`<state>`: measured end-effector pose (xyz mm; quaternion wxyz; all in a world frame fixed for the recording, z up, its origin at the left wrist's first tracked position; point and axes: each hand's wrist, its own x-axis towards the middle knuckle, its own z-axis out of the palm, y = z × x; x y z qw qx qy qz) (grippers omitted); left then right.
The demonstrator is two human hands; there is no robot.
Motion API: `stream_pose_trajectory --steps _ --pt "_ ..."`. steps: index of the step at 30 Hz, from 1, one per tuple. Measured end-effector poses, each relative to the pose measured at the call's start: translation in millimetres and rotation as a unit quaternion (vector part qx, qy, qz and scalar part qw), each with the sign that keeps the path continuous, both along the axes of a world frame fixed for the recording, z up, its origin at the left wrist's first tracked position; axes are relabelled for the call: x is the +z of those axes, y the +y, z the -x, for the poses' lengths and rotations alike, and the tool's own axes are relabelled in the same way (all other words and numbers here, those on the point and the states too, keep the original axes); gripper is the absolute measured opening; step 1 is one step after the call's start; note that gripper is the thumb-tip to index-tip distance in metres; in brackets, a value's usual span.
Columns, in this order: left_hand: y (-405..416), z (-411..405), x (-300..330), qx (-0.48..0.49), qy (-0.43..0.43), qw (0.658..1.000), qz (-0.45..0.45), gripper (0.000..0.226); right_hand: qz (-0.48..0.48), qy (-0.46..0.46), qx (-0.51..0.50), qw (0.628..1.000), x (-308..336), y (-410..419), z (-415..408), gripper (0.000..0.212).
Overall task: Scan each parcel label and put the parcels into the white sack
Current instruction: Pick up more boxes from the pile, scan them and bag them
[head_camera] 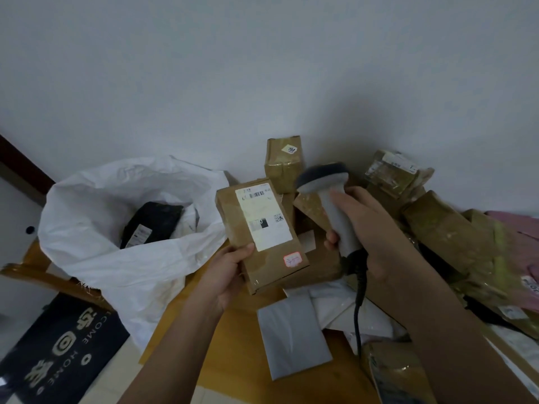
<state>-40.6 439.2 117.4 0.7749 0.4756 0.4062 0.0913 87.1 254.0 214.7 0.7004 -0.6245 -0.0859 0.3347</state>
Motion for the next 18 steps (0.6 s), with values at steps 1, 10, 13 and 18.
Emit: stream_pose_trajectory --steps 1,10,13,18 --pt "1 1 -2 0.007 -0.001 1.000 0.001 0.038 -0.015 0.004 0.022 1.000 8 -3 3 0.020" --pt "9 12 -13 0.018 -0.003 1.000 -0.006 0.039 -0.081 -0.037 0.111 0.990 54 -22 30 0.055" --pt "10 13 -15 0.021 -0.005 1.000 -0.002 0.039 -0.072 -0.042 0.111 0.990 60 -26 33 0.053" --pt "10 17 -17 0.028 -0.002 1.000 0.008 0.038 -0.078 -0.035 0.106 0.991 62 -30 38 0.052"
